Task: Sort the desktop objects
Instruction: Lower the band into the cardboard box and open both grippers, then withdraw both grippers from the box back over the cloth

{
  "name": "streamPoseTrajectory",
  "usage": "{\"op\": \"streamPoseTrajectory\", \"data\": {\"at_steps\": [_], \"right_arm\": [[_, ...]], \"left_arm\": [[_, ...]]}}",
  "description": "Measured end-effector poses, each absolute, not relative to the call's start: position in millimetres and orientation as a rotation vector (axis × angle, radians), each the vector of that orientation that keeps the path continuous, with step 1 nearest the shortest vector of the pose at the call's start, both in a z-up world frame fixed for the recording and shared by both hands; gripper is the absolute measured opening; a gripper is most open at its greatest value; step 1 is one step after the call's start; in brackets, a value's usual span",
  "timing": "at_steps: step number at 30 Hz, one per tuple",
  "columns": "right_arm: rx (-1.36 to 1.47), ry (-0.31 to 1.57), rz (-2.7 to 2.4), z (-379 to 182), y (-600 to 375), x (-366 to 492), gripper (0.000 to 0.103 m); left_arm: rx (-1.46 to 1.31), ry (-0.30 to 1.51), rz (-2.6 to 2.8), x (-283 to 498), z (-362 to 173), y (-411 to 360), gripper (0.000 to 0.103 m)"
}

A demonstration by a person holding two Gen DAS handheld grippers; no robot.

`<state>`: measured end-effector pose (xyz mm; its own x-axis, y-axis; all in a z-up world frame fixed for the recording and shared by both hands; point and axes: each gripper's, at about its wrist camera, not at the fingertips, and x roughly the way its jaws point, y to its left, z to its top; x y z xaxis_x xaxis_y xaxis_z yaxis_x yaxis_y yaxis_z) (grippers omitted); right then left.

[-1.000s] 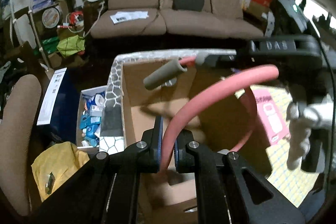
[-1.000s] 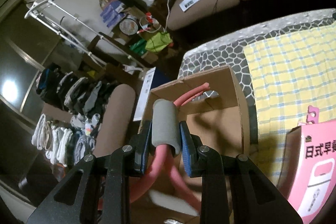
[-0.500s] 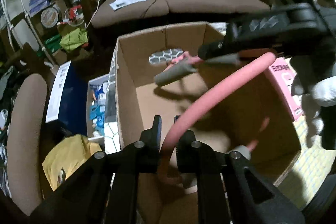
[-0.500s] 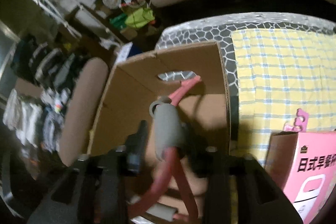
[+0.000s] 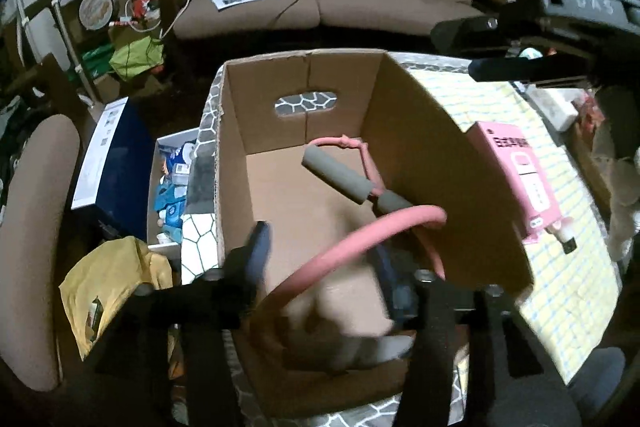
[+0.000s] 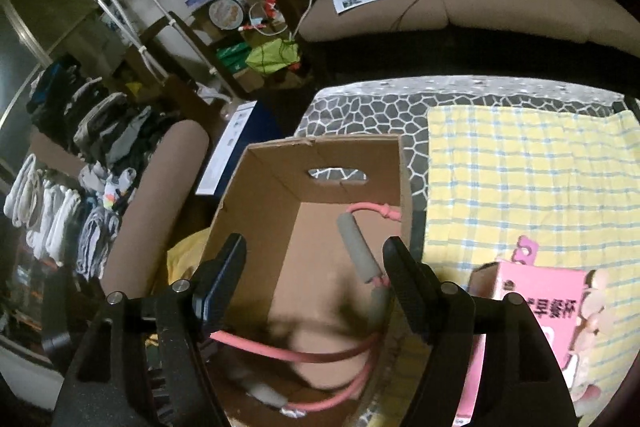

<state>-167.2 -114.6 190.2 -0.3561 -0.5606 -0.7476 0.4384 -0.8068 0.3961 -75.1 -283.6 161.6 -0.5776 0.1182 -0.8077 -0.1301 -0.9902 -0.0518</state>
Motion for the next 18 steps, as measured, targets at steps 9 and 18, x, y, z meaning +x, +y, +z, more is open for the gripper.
{"op": "streamPoseTrajectory", "data": {"at_steps": [9, 18], "right_arm": [[1.266, -0.119, -2.183, 193.3, -90.6, -128.7, 0.073], [1.236, -0.091, -2.184, 201.5, -71.8, -88.3, 0.073]], "left_arm": [[-1.319, 0.080, 2.687, -46.9, 186.6, -278.6, 0.072], [-1.306, 0.034, 2.710, -22.7, 208.0, -285.8, 0.073]]}}
